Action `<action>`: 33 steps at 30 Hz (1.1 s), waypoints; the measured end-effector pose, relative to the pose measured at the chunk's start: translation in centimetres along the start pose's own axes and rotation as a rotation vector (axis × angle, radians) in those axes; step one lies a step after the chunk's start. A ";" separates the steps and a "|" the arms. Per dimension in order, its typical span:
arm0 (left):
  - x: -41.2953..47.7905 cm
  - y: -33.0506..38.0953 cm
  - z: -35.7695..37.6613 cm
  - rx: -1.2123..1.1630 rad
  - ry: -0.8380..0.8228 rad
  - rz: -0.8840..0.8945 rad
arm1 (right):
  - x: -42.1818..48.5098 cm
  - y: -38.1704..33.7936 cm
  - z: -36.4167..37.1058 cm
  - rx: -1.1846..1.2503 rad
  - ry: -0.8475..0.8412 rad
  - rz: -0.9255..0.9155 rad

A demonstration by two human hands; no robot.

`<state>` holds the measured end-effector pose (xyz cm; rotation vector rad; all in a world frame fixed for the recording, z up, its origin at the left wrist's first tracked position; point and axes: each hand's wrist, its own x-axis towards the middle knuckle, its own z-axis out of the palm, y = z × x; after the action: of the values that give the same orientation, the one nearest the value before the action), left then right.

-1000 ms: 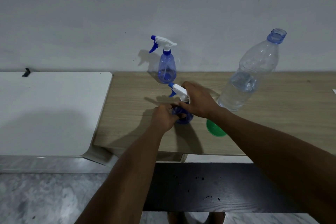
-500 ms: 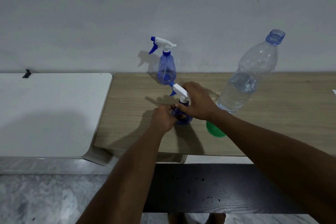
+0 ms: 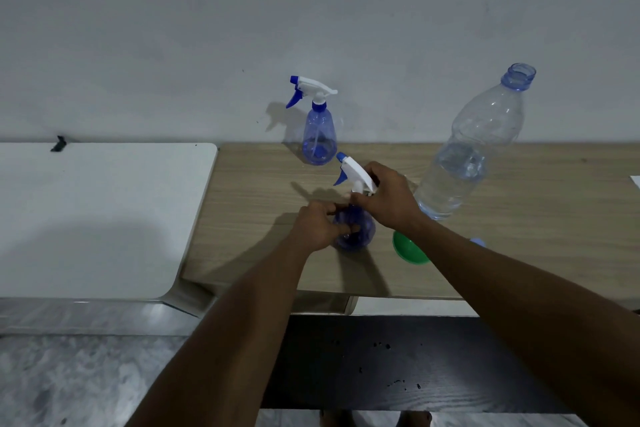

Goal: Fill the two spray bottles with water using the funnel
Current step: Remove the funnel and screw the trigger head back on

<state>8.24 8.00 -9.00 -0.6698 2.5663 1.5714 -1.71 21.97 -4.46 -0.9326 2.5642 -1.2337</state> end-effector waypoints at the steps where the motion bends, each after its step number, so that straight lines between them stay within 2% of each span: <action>1: -0.1 0.2 -0.2 -0.013 -0.060 -0.017 | -0.2 0.1 -0.1 0.033 0.017 0.042; 4: -0.9 1.6 -0.9 -0.019 -0.247 -0.102 | -1.0 0.6 0.2 0.164 0.051 0.162; 8: -2.0 2.9 -1.7 -0.009 -0.417 -0.212 | -2.3 0.0 1.0 0.490 0.058 0.393; 11: -2.8 2.8 -1.8 -0.020 -0.469 -0.289 | -2.9 -1.1 1.6 0.744 0.054 0.545; 15: -3.7 1.7 -2.0 -0.061 -0.463 -0.351 | -3.3 -1.4 2.9 0.935 -0.056 0.567; 19: -4.8 1.2 -2.4 -0.112 -0.491 -0.387 | -3.5 -1.8 4.0 0.958 -0.032 0.661; 28: -5.8 1.1 -2.3 -0.163 -0.539 -0.439 | -4.0 -2.8 5.5 0.885 0.101 0.666; 33: -5.7 0.9 -2.2 -0.166 -0.542 -0.436 | -4.0 -2.7 5.2 0.842 0.034 0.681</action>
<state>13.45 8.35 -5.61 -0.6458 1.7807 1.5520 4.74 19.66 -6.41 0.1233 1.7696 -1.7872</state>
